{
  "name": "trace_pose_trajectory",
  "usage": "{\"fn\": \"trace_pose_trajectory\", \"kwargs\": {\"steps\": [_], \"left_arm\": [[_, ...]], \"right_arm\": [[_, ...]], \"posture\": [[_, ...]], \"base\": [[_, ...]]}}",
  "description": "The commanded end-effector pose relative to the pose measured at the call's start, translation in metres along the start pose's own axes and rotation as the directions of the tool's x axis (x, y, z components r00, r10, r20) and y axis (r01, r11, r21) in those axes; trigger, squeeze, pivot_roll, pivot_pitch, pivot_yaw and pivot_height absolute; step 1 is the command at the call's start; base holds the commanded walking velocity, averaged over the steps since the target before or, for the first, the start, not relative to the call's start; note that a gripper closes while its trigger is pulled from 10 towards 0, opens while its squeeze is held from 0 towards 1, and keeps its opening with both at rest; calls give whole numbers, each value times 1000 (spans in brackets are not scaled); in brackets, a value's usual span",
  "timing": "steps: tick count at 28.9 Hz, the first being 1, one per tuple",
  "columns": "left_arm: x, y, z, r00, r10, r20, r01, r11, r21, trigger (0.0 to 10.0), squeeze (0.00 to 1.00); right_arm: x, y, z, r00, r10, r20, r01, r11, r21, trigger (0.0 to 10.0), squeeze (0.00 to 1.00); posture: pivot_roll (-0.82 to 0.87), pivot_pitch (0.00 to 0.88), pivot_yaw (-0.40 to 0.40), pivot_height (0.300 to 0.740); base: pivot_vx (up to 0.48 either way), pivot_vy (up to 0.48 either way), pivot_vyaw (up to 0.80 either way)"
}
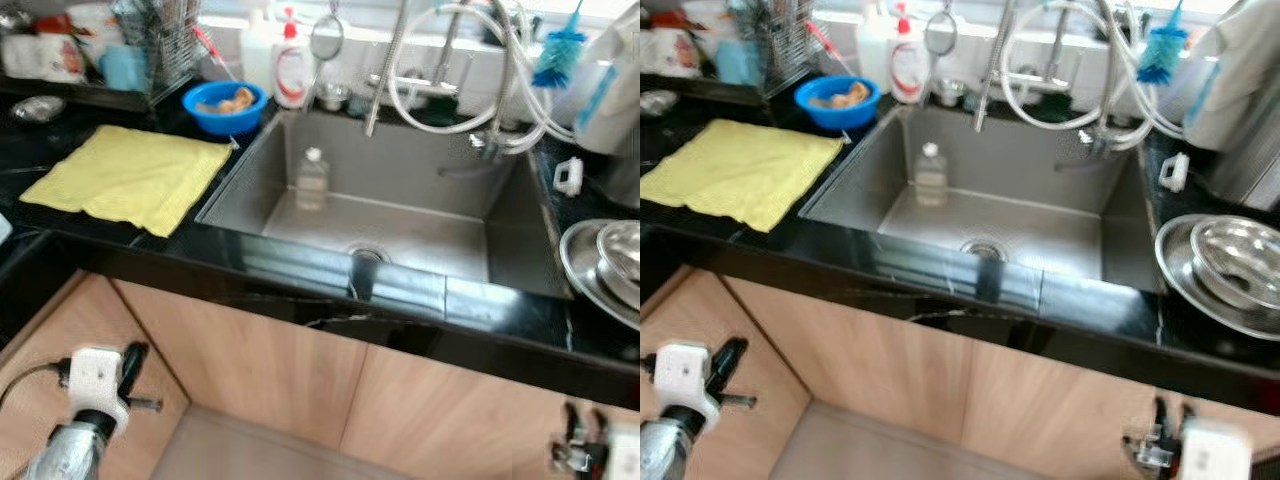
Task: Kitchen organization
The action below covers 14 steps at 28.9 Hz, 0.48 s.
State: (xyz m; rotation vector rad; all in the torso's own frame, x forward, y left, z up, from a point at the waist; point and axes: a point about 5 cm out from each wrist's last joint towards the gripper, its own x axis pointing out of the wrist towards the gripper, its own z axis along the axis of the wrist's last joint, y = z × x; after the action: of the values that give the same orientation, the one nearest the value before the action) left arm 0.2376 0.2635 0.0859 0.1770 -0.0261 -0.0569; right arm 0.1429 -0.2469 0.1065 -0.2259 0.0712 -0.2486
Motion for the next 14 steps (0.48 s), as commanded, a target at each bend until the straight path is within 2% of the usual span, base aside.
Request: {"fn": "trace_pose_trajectory", "kwargs": {"steps": [1, 3, 5, 7, 9, 10, 12, 14], "left_arm": [[2, 3, 9, 999, 32, 22, -31, 999, -30, 10000, 0], [5, 1, 14, 999, 26, 38, -25, 999, -28, 10000, 0], [15, -5, 32, 994, 21, 103, -17, 999, -44, 10000, 0], [32, -14, 56, 983, 17, 180, -5, 998, -63, 10000, 0], [50, -26, 67, 974, 9, 228, 14, 995, -101, 10000, 0], [53, -29, 68, 972, 12, 233, 14, 994, -111, 10000, 0], [64, -35, 70, 972, 36, 233, 3, 986, -164, 10000, 0], [69, -42, 72, 971, 17, 239, 24, 986, -167, 10000, 0]], "right_arm": [[-1, 6, 4, 1000, 25, -16, -25, 1000, -16, 10000, 0], [1, 7, 8, 1000, 24, 4, -24, 999, -22, 10000, 0], [7, 5, 23, 998, -19, 66, 20, 1000, -7, 10000, 0], [16, 2, 42, 991, -61, 120, 63, 998, -8, 10000, 0], [32, 5, 51, 987, -50, 156, 60, 997, -54, 10000, 0], [34, 6, 53, 986, -50, 158, 60, 996, -62, 10000, 0], [43, 9, 58, 983, -63, 171, 67, 998, -18, 10000, 0], [47, 12, 62, 981, -57, 185, 61, 998, -16, 10000, 0]], "posture": [[-49, 0, -22, 740], [-49, 0, -22, 740], [-57, 0, -15, 740], [-62, 0, -13, 740], [-59, 0, -13, 740], [-59, 0, -13, 740], [-60, 0, -13, 740], [-64, 0, -14, 740]], "base": [[0, 0, 0], [0, 0, 0], [0, 0, 0], [0, 0, 0], [0, 0, 0], [0, 0, 0], [0, 0, 0], [0, 0, 0]]}}
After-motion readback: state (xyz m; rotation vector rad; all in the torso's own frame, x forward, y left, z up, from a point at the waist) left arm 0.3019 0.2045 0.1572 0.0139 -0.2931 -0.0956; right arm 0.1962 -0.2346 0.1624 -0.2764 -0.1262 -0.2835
